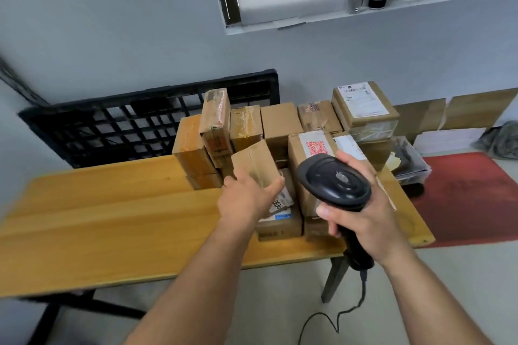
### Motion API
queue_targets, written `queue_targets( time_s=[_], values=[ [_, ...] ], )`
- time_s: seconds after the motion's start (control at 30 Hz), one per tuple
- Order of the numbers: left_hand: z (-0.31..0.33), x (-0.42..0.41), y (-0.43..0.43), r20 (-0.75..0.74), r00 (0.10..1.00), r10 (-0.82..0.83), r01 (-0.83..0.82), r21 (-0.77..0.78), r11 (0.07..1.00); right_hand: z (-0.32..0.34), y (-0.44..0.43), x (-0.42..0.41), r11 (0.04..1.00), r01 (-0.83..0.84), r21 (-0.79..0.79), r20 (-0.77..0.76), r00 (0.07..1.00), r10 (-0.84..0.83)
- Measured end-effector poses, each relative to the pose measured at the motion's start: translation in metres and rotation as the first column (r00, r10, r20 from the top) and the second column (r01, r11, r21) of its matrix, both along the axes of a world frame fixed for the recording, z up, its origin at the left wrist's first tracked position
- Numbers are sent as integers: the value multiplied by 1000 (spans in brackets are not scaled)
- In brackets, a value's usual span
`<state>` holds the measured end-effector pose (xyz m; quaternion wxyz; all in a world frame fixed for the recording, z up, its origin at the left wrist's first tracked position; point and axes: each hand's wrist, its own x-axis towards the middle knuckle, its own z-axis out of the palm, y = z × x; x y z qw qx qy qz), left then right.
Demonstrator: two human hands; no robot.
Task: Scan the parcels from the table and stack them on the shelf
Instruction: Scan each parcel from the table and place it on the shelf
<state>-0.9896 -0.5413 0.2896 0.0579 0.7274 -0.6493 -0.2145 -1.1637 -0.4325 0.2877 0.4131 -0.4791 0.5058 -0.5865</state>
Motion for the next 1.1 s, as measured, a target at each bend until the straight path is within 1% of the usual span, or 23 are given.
queue_targets(
  time_s=[0.07,0.13,0.2,0.3,0.33,0.47,0.53,0.6,0.67,0.73,0.8,0.97,1.1],
  values=[
    [5,1,1,-132,989,71,-59,96,994,-3,3,-3,1000,-24,1,2,1000,24],
    [12,4,3,-243,963,112,-72,170,983,-3,6,-5,999,-47,0,15,999,47],
    [15,8,5,-279,954,113,-55,208,977,-1,9,-7,998,-61,-3,29,998,61],
    [16,15,7,-347,931,117,-43,212,976,4,14,-5,997,-76,3,38,996,76],
    [17,17,8,-352,929,110,-39,204,978,6,15,-4,997,-77,2,33,997,76],
    [20,26,12,-284,957,51,2,182,983,14,21,2,998,-62,-17,4,998,62],
    [19,30,15,-291,956,42,11,180,984,18,25,8,998,-54,-29,-12,998,54],
    [16,34,16,-340,939,60,1,178,984,21,30,14,998,-52,-24,-28,998,52],
    [13,39,16,-446,888,107,-23,190,982,22,34,20,998,-60,-11,-36,998,60],
    [10,47,20,-585,795,163,-40,217,975,23,37,25,998,-64,-1,-32,997,64],
    [8,59,29,-676,713,188,-46,223,974,27,40,30,998,-68,2,-34,997,68],
    [2,97,47,-770,613,179,-111,140,984,40,43,52,992,-123,-31,-56,991,121],
    [11,127,56,-800,587,120,-152,36,988,57,46,81,972,-224,-67,-26,975,222]
  ],
)
